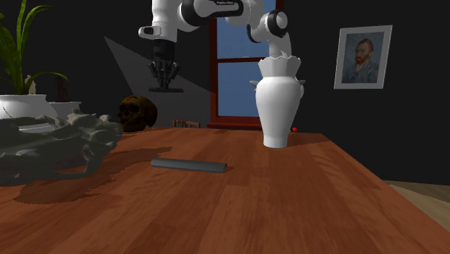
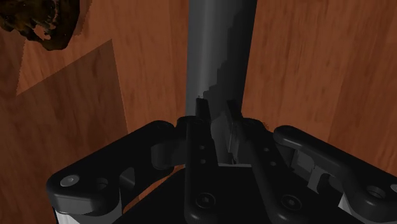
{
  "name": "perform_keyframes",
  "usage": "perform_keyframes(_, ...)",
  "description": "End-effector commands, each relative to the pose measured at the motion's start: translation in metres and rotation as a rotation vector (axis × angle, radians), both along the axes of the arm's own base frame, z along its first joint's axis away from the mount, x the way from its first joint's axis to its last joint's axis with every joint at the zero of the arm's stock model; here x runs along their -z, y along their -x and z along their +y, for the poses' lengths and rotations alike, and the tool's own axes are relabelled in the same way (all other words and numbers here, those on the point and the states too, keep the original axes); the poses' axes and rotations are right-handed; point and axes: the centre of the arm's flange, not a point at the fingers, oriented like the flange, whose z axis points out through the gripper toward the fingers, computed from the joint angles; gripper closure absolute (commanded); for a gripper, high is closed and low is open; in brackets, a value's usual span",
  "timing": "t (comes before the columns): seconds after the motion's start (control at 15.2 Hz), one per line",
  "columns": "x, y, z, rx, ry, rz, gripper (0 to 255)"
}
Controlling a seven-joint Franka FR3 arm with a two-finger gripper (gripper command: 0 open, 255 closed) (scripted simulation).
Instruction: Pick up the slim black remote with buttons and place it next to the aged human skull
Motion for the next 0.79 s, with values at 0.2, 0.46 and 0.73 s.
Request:
perform_keyframes(0.2, 0.027, 0.000, 0.001, 0.000, 0.000, -0.001, 255)
perform_keyframes(0.46, 0.048, 0.000, 0.001, 0.000, 0.000, -0.001, 255)
perform_keyframes(0.73, 0.069, 0.000, 0.001, 0.000, 0.000, -0.001, 255)
